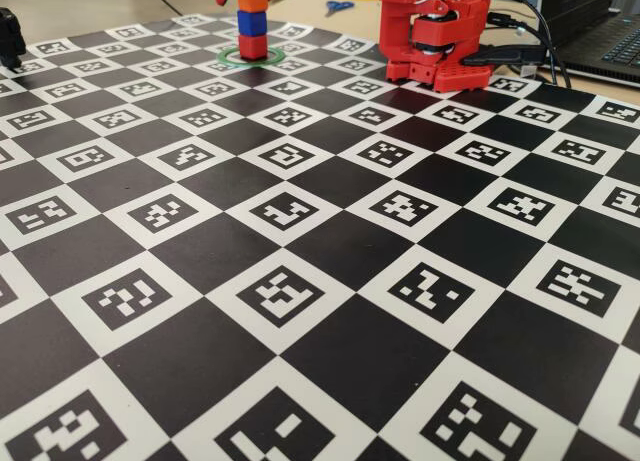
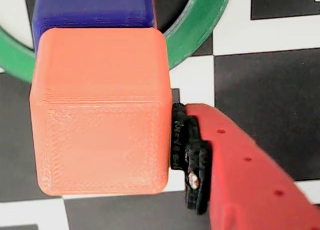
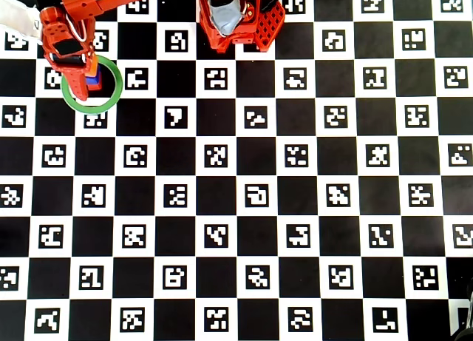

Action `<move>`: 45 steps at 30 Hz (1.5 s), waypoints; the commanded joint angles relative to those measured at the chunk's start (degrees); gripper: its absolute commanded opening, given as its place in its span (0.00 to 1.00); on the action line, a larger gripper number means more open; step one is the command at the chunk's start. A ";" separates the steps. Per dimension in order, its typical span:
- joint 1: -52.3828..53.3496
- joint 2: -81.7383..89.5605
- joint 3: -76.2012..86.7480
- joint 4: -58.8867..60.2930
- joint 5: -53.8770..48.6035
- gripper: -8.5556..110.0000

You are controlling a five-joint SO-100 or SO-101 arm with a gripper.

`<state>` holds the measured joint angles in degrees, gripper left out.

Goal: Grab the red cube then put it in the green circle then put the blue cube on top and finally the orange cube on top

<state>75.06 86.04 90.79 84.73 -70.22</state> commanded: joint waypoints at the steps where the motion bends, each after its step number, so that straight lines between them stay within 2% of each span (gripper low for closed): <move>1: 0.62 4.31 -5.98 2.81 0.88 0.47; 9: 0.00 6.06 -18.46 10.99 1.49 0.47; 15: -2.46 10.63 -19.16 11.78 4.04 0.46; 23: -11.07 13.01 -18.72 12.30 14.06 0.43; 27: -17.05 14.59 -18.02 12.57 19.86 0.38; 32: -23.73 16.79 -12.57 8.88 27.86 0.30; 45: -39.99 22.15 11.34 -7.65 45.00 0.18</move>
<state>38.50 101.95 98.88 81.30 -28.30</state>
